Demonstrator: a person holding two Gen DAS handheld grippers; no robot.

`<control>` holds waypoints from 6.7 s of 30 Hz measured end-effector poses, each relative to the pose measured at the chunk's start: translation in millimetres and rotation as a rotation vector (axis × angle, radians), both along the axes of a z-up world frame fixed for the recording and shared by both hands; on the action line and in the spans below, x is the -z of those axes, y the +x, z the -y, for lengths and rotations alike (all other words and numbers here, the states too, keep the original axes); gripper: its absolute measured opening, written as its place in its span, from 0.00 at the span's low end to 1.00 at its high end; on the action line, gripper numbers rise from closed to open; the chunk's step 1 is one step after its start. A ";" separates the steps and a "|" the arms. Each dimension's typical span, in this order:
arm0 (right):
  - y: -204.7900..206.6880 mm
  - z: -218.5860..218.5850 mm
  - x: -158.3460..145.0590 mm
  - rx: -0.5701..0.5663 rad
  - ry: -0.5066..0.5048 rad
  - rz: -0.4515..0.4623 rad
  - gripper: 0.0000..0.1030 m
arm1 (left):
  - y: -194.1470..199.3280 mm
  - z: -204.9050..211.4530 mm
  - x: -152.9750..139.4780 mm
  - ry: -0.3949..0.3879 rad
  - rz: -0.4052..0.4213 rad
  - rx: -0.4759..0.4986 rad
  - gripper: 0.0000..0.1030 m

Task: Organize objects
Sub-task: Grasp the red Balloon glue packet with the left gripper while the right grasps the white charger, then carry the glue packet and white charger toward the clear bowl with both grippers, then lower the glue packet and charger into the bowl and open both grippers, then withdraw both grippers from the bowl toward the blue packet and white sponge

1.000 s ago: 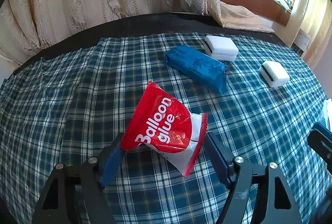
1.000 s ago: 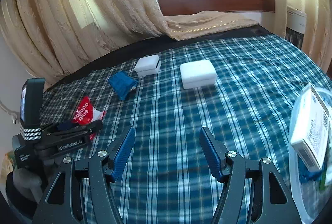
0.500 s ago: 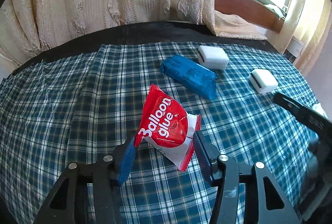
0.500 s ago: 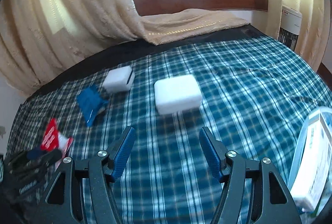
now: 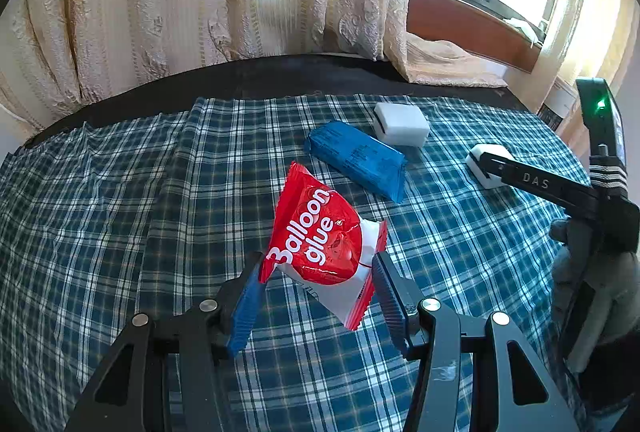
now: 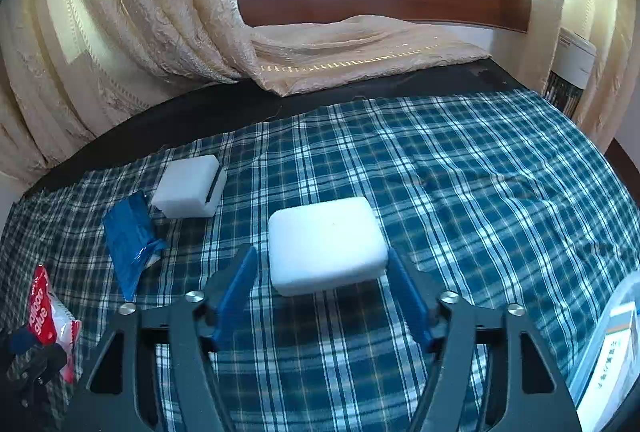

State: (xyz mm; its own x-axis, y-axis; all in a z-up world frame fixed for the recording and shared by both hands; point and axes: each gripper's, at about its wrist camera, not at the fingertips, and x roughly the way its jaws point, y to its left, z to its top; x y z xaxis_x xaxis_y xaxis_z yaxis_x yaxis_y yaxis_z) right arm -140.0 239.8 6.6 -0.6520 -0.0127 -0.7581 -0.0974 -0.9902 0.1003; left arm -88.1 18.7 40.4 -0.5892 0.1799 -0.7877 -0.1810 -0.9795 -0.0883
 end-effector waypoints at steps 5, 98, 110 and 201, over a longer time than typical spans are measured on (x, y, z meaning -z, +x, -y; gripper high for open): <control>-7.0 0.8 8.9 -0.001 0.019 0.023 0.71 | -0.2 0.0 1.5 0.002 0.006 -0.004 0.55; 175.0 -242.5 -52.4 0.472 -0.198 -0.082 0.68 | 70.9 -127.9 -35.9 -0.017 -0.052 0.306 0.55; 227.2 -248.1 -61.9 0.454 -0.183 -0.179 0.68 | 105.4 -210.6 -42.4 -0.009 -0.046 0.509 0.55; 281.8 -248.8 -38.7 0.432 -0.293 -0.241 0.68 | 107.1 -308.3 -39.0 -0.084 -0.111 0.612 0.69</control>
State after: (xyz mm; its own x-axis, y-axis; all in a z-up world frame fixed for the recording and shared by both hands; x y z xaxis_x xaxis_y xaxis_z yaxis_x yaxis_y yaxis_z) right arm 141.8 488.6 45.3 -0.7983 0.1064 -0.5927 -0.4276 -0.7932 0.4335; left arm 19.0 327.0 79.3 -0.4783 0.4506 -0.7538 -0.7152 -0.6980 0.0366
